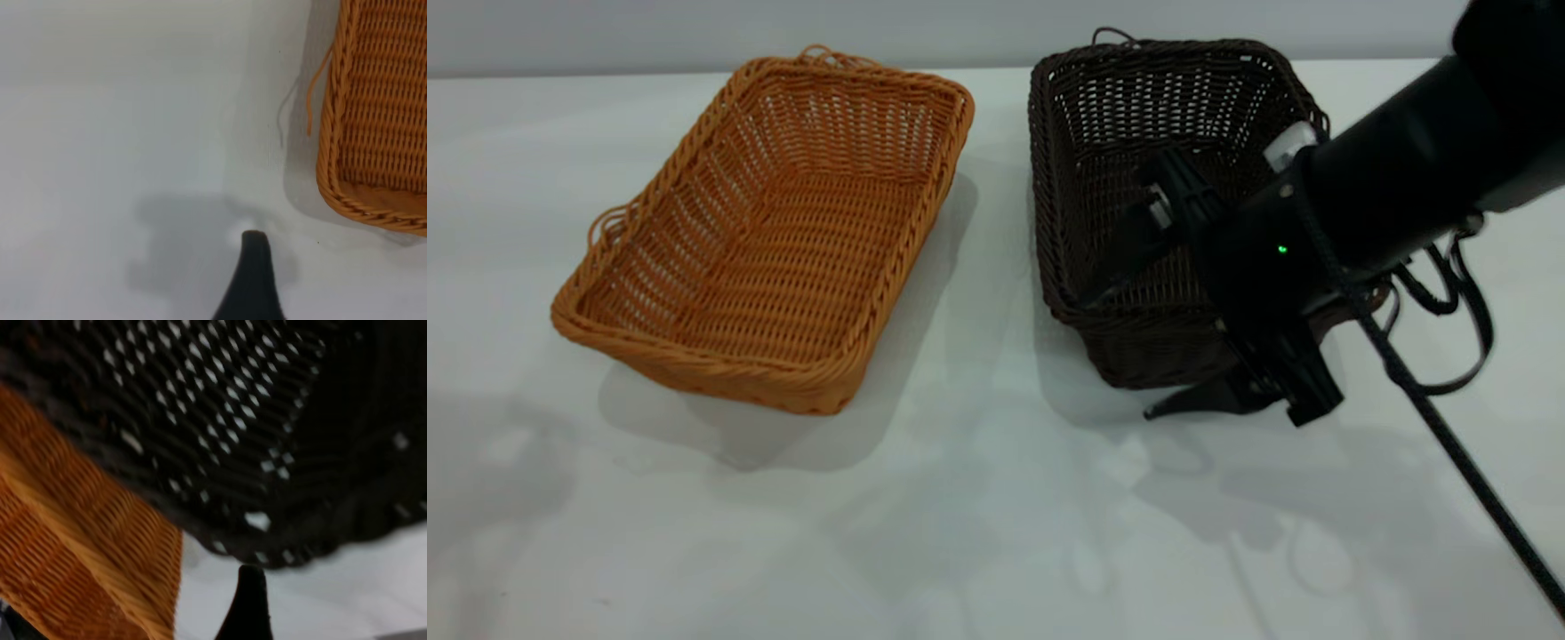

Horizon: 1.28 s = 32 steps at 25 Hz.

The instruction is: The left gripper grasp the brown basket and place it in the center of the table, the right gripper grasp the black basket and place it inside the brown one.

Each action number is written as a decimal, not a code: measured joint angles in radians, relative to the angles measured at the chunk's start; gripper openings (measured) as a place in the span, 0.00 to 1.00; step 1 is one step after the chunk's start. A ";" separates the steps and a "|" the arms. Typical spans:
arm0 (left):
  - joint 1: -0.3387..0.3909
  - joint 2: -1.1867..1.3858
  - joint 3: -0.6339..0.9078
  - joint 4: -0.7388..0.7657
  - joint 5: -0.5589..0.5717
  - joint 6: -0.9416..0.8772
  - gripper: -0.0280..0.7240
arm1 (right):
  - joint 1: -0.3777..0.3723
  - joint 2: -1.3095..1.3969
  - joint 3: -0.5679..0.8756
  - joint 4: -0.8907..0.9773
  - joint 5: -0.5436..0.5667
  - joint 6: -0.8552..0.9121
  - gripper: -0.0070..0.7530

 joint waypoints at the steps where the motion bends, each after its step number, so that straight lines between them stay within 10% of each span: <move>1: 0.000 0.000 0.000 0.000 0.000 0.000 0.82 | 0.000 0.007 -0.013 0.000 -0.001 0.008 0.78; 18: 0.000 0.205 -0.136 0.000 0.005 -0.001 0.82 | 0.000 0.016 -0.050 0.016 -0.415 0.328 0.78; 32: -0.092 0.805 -0.546 -0.005 0.005 0.018 0.82 | 0.000 0.016 -0.050 0.018 -0.436 0.328 0.73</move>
